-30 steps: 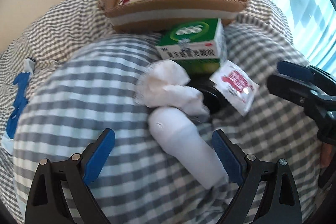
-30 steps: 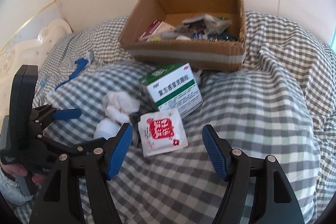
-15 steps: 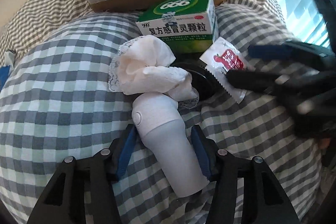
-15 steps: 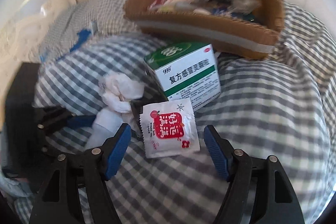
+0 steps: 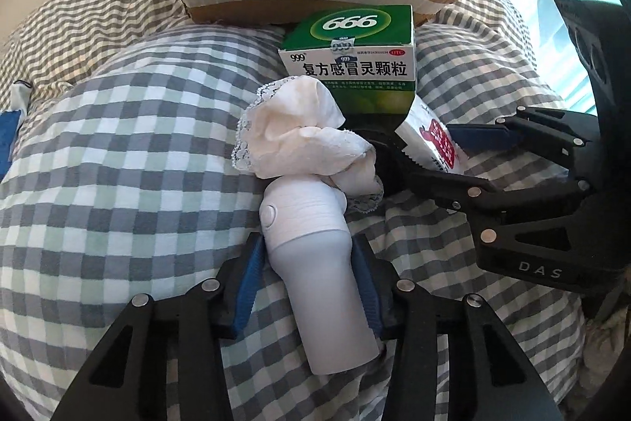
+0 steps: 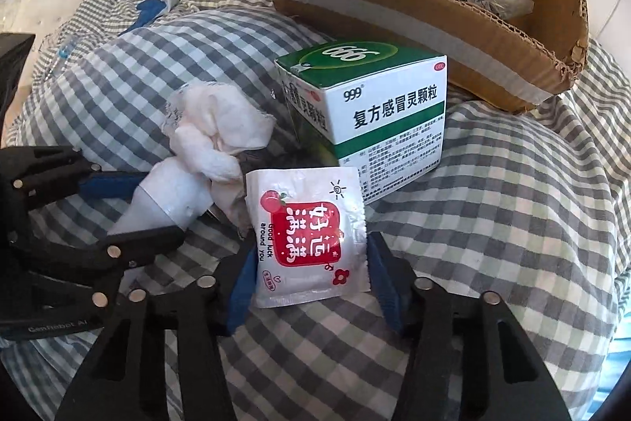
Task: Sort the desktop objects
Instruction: 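Grasp the white bottle with the left gripper while the right gripper grasps the red-and-white sachet, then carry the white bottle and sachet with both grippers over the box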
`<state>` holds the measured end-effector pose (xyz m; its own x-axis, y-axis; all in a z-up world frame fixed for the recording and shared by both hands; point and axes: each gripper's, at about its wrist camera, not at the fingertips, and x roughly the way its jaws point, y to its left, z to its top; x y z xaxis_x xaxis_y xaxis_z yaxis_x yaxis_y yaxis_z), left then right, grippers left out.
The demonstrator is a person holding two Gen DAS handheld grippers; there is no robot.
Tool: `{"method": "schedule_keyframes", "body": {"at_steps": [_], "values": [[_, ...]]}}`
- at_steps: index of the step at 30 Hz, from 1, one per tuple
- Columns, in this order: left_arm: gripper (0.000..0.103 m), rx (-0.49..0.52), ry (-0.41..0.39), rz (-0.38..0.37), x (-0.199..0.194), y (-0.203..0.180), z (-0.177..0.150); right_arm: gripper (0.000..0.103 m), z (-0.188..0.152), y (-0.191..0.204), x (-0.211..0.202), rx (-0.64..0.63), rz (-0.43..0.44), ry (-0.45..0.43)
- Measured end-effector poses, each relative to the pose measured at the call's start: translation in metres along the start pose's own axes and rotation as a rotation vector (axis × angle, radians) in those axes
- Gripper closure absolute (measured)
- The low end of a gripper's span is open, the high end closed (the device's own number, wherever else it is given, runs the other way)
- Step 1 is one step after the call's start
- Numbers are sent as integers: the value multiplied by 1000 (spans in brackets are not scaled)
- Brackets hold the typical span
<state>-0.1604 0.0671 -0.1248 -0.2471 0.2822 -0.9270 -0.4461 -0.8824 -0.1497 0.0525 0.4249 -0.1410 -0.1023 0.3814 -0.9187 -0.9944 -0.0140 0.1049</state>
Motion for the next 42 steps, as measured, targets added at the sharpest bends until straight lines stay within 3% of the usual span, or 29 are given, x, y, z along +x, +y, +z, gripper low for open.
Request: {"method": "schedule_keyframes", "body": {"at_steps": [1, 3, 17, 25, 34, 42], "values": [[57, 0, -5, 2, -2, 0, -1, 54, 0, 2, 0, -4, -5, -3], [57, 2, -15, 5, -6, 0, -3, 67, -2, 5, -4, -7, -6, -14], [57, -13, -85, -20, -38, 4, -19, 69, -13, 14, -36, 9, -51, -115], [57, -11, -153, -27, -64, 6, -11, 69, -17, 10, -68, 36, -59, -194], [57, -6, -252, -27, -94, 10, 34, 69, 7, -15, -110, 75, -77, -308], [57, 40, -352, -5, -109, 6, 113, 69, 50, -47, -129, 100, -87, -388]]}}
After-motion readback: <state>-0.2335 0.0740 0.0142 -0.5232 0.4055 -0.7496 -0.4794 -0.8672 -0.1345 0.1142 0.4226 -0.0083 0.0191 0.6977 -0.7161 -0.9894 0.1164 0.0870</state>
